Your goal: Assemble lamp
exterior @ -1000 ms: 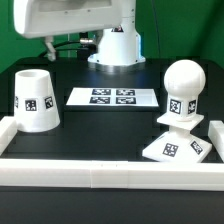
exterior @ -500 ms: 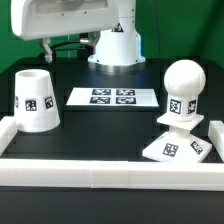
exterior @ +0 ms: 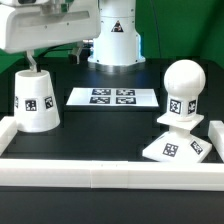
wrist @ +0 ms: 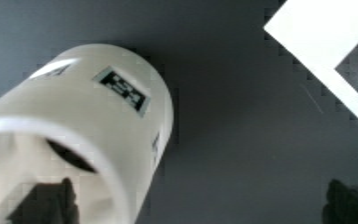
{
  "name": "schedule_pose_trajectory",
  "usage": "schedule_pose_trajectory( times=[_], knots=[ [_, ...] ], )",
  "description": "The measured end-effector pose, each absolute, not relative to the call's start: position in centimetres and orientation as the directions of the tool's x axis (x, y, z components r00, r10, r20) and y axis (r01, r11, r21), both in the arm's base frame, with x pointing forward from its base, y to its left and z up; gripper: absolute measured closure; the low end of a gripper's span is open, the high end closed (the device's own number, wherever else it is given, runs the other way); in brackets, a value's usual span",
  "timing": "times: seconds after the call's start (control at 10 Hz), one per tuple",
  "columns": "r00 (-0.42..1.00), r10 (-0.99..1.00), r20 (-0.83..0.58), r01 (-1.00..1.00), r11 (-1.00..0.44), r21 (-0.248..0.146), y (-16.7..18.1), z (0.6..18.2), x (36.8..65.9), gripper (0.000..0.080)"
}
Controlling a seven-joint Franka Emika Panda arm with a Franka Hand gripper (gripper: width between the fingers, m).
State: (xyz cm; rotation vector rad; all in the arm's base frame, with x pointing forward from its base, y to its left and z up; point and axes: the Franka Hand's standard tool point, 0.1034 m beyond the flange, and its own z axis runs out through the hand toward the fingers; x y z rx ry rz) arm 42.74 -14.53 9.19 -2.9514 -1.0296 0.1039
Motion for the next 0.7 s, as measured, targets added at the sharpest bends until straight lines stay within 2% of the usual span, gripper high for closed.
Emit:
schedule_pose_trajectory(
  times=[0.2,0.3,0.5,0.6,0.7],
  knots=[
    [0.778,0.624,-0.066,0.623,-0.781,-0.038,-14.6,8.1,42.6,0.01],
    [0.775,0.628,-0.072,0.627,-0.778,-0.037,-14.7,7.1,42.4,0.01],
    [0.771,0.633,-0.076,0.632,-0.774,-0.039,-14.8,6.6,42.3,0.01],
    [0.77,0.633,-0.077,0.632,-0.774,-0.041,-14.8,6.6,42.4,0.0191],
    [0.771,0.633,-0.077,0.632,-0.774,-0.041,-14.8,6.6,42.4,0.034]
  ],
)
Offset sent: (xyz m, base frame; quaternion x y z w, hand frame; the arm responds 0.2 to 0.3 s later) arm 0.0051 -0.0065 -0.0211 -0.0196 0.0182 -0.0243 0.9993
